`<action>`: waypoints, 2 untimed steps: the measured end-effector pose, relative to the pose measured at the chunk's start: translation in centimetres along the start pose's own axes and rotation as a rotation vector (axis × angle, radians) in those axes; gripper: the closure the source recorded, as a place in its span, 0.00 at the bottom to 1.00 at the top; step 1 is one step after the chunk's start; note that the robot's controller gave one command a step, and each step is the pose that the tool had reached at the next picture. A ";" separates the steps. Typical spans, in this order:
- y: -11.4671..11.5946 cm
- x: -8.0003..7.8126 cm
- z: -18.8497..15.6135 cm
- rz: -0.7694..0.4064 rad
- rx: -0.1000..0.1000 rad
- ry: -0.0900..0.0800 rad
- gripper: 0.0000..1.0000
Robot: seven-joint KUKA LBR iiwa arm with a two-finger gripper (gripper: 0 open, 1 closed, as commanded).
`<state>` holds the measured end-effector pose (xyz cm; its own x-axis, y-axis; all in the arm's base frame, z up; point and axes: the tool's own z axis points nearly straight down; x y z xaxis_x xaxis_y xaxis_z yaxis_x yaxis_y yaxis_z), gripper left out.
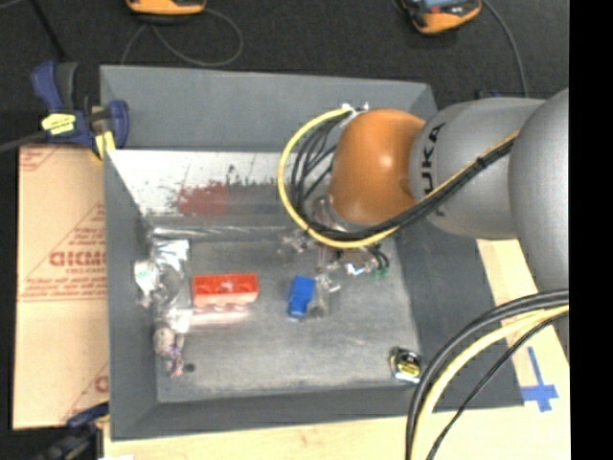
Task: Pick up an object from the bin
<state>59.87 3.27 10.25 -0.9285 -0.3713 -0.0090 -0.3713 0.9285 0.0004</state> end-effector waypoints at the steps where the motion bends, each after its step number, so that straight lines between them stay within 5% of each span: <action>1: -0.2 0.9 0.2 -0.379 0.000 0.008 0.00; 2: -0.2 -0.2 3.1 -0.541 0.001 0.005 0.00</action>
Offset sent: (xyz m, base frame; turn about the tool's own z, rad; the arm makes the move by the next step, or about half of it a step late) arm -0.0084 -0.0042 -0.0025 -0.3809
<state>60.19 3.18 7.17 -0.6043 -0.7967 -0.0031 -0.7967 0.6043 -0.0041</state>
